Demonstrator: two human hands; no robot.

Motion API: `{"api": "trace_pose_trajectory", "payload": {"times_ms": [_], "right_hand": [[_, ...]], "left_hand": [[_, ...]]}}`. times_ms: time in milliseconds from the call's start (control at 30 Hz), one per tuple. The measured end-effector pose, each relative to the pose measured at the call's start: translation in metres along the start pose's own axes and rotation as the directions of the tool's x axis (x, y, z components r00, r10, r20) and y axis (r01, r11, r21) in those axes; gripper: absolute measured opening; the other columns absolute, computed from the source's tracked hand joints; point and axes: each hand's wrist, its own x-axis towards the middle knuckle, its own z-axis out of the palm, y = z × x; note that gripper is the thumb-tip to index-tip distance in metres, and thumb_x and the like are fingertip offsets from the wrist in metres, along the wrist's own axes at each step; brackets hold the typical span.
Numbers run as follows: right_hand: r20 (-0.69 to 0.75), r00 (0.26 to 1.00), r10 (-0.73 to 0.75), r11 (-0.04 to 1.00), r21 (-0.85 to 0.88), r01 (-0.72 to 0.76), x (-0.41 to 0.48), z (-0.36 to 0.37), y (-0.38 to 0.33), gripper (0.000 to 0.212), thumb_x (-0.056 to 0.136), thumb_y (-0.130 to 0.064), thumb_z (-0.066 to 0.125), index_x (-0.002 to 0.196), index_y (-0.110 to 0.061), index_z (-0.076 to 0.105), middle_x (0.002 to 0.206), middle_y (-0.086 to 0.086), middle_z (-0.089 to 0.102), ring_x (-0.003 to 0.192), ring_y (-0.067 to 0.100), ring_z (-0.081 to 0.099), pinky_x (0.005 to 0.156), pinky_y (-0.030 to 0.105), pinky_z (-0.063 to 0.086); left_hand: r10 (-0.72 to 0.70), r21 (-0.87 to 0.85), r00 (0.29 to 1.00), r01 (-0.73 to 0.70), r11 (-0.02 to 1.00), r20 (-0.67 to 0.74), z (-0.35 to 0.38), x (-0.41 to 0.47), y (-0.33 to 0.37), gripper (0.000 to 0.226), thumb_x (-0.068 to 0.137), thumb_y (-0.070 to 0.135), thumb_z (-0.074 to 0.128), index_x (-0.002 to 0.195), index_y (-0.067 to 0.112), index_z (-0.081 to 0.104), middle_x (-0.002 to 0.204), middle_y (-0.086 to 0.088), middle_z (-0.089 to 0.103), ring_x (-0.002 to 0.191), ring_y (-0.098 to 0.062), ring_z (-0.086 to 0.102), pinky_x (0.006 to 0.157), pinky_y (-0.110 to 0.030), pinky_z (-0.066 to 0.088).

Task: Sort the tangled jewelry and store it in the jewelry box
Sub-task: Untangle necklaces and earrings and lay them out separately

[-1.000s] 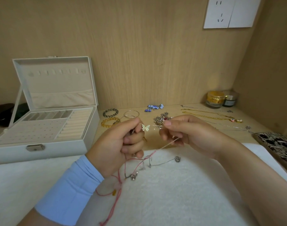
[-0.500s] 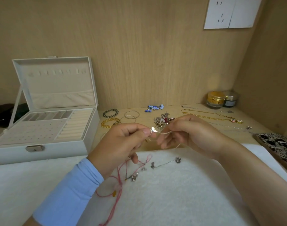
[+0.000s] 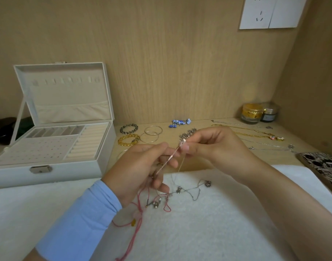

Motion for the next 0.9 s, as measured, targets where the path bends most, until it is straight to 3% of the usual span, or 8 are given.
{"api": "trace_pose_trajectory", "payload": {"times_ms": [133,233,333,400,467,633,800,900], "right_hand": [[-0.038,0.999,0.011,0.983,0.184,-0.004,0.001,-0.006,-0.006,0.014,0.090,-0.016,0.063,0.089,-0.004,0.069,0.094,0.017,0.075,0.088,0.029,0.071,0.088,0.038,0.057],[-0.010,0.999,0.053,0.896,0.441,-0.043,0.002,-0.008,-0.012,0.012,0.095,-0.021,0.053,0.090,-0.010,0.056,0.089,0.020,0.072,0.082,0.032,0.071,0.080,0.039,0.059],[0.000,0.996,0.092,0.817,0.572,-0.075,0.003,-0.010,-0.011,0.014,0.103,-0.020,0.042,0.091,-0.014,0.047,0.074,0.015,0.065,0.061,0.030,0.062,0.064,0.039,0.057],[-0.022,0.991,0.133,0.839,0.535,-0.101,0.003,-0.013,-0.010,0.016,0.105,-0.023,0.041,0.090,-0.017,0.045,0.063,0.005,0.052,0.047,0.021,0.041,0.048,0.031,0.044],[-0.059,0.986,0.158,0.887,0.448,-0.115,0.004,-0.018,-0.009,0.017,0.105,-0.025,0.041,0.089,-0.020,0.045,0.062,0.000,0.041,0.049,0.015,0.023,0.044,0.026,0.022],[-0.161,0.978,0.135,0.960,0.264,-0.089,0.002,-0.025,-0.014,0.020,0.105,-0.022,0.043,0.086,-0.018,0.047,0.062,0.002,0.043,0.049,0.014,0.017,0.050,0.029,0.009],[-0.114,0.991,0.072,0.987,0.152,-0.054,-0.002,-0.035,-0.020,0.021,0.102,-0.022,0.049,0.082,-0.017,0.052,0.064,0.007,0.049,0.043,0.013,0.022,0.050,0.030,0.007],[0.107,0.991,0.086,0.996,-0.012,-0.085,-0.008,-0.047,-0.024,0.019,0.098,-0.023,0.058,0.080,-0.016,0.056,0.073,0.012,0.058,0.043,0.016,0.030,0.044,0.023,0.014]], "left_hand": [[-0.058,-0.091,0.998,0.055,0.994,-0.034,-0.004,0.002,-0.003,0.022,0.099,0.017,0.053,0.102,0.003,0.070,0.086,-0.009,0.070,0.064,-0.023,0.068,0.057,-0.035,0.060],[-0.043,-0.188,0.994,0.024,0.982,-0.096,-0.007,0.005,-0.002,0.015,0.098,0.009,0.055,0.101,0.001,0.067,0.081,-0.008,0.066,0.063,-0.019,0.065,0.059,-0.032,0.061],[-0.060,-0.282,0.985,0.013,0.959,-0.161,-0.009,0.007,0.001,0.009,0.095,0.009,0.058,0.099,0.003,0.064,0.073,-0.004,0.057,0.050,-0.014,0.053,0.047,-0.026,0.053],[-0.018,-0.073,0.969,0.000,0.997,-0.247,-0.013,0.007,0.002,0.006,0.094,0.012,0.060,0.093,0.008,0.065,0.070,-0.001,0.053,0.045,-0.011,0.046,0.039,-0.021,0.040],[0.042,0.197,0.958,0.016,0.980,-0.283,-0.018,0.006,0.003,0.011,0.095,0.017,0.062,0.087,0.011,0.066,0.064,0.000,0.051,0.043,-0.011,0.043,0.038,-0.018,0.031],[0.104,0.637,0.978,0.036,0.770,-0.181,-0.035,-0.002,0.006,0.016,0.087,0.035,0.071,0.080,0.021,0.073,0.060,0.009,0.054,0.045,-0.001,0.046,0.047,-0.016,0.036],[0.154,0.712,0.985,-0.056,0.700,-0.074,-0.042,-0.007,0.011,0.008,0.087,0.022,0.072,0.091,0.029,0.073,0.079,0.014,0.066,0.050,0.005,0.052,0.056,-0.013,0.040],[0.294,0.572,0.953,-0.203,0.794,-0.070,-0.037,-0.008,0.019,0.013,0.093,0.016,0.065,0.099,0.026,0.072,0.059,0.025,0.062,0.045,-0.001,0.048,0.051,-0.011,0.038]]}}
